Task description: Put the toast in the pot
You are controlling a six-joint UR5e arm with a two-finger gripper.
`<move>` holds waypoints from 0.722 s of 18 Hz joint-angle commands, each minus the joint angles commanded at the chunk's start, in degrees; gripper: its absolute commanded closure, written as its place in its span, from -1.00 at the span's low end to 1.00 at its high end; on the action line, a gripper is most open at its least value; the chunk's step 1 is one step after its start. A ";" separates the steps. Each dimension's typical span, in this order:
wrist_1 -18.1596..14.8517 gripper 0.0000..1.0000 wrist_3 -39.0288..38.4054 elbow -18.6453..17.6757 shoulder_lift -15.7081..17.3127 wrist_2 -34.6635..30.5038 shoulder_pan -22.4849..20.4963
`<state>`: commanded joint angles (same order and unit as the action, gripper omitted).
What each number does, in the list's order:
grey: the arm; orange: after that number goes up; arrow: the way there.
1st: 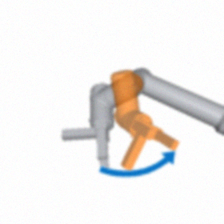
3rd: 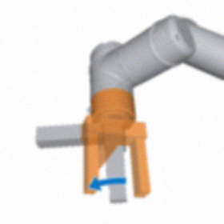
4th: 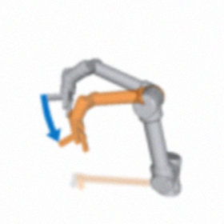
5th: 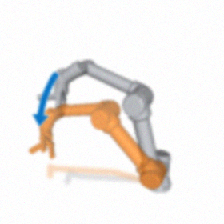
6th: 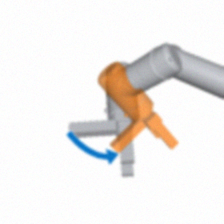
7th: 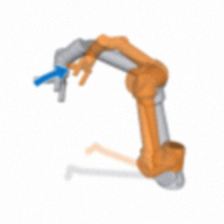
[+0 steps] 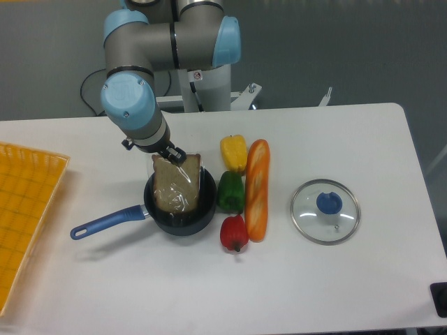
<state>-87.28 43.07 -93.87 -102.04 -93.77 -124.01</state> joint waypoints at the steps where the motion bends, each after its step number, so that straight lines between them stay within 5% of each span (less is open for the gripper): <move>1: 0.09 -1.00 0.09 0.26 0.00 -0.44 -0.09; 3: 1.31 -1.00 0.35 0.53 0.00 -0.44 -0.26; 8: 10.36 -1.00 0.44 0.62 -0.09 -0.53 -2.19; 13: 9.93 -1.00 7.09 1.41 0.26 -0.53 -5.27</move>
<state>-77.34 50.15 -92.46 -101.78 -94.31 -129.28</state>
